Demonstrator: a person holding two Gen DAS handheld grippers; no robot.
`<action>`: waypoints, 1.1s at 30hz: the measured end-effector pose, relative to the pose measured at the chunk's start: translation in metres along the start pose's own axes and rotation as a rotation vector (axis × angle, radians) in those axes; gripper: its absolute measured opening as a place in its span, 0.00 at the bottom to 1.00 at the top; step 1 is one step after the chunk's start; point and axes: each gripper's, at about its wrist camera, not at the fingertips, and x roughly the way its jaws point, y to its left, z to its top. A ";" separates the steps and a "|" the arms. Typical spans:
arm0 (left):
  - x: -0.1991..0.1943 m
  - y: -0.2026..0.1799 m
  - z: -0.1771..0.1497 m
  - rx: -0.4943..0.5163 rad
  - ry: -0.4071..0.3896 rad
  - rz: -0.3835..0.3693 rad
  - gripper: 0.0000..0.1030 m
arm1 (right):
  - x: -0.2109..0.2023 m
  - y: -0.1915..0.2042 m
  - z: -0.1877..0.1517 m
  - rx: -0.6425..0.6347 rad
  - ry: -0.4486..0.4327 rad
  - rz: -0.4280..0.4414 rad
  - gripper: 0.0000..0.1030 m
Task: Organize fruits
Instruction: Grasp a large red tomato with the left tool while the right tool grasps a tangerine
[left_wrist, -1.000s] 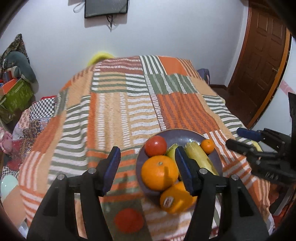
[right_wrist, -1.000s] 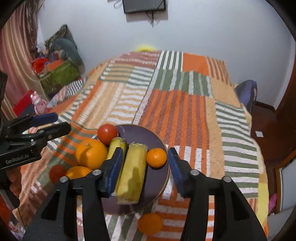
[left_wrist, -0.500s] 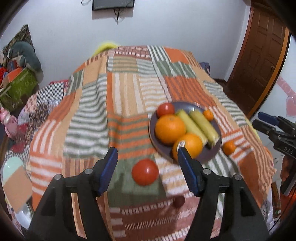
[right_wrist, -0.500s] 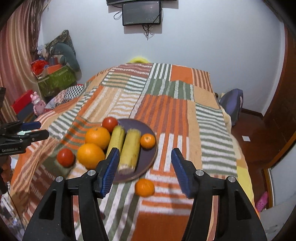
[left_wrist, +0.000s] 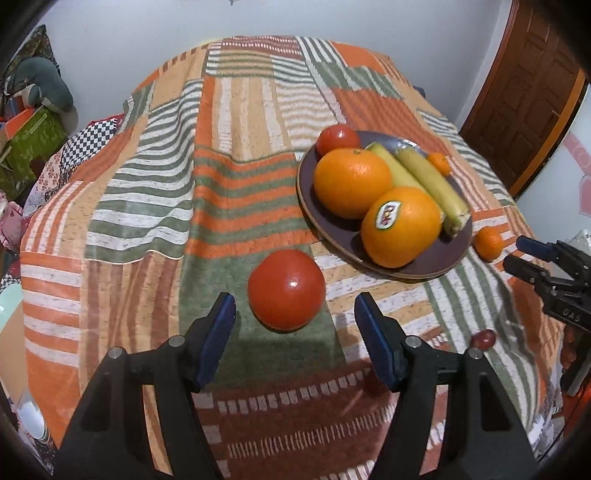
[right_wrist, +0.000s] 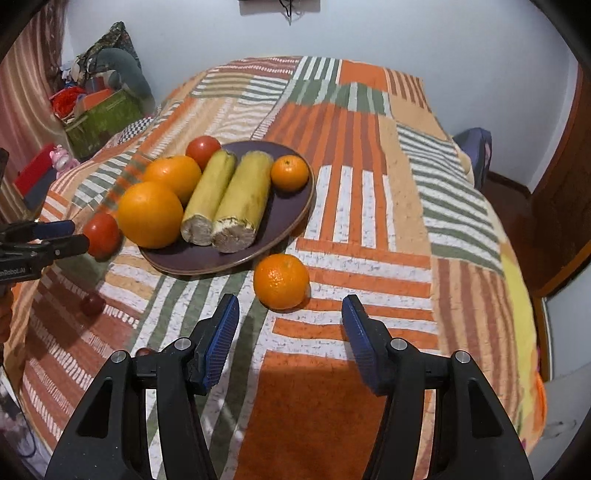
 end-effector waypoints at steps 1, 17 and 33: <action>0.004 0.000 0.000 0.003 0.003 0.009 0.65 | 0.002 -0.001 0.000 0.004 0.001 0.002 0.53; 0.030 0.003 0.007 0.010 -0.007 0.010 0.49 | 0.021 0.001 0.000 0.021 0.008 0.058 0.33; -0.027 -0.007 0.024 0.016 -0.114 -0.025 0.48 | -0.008 -0.007 0.015 0.040 -0.069 0.057 0.33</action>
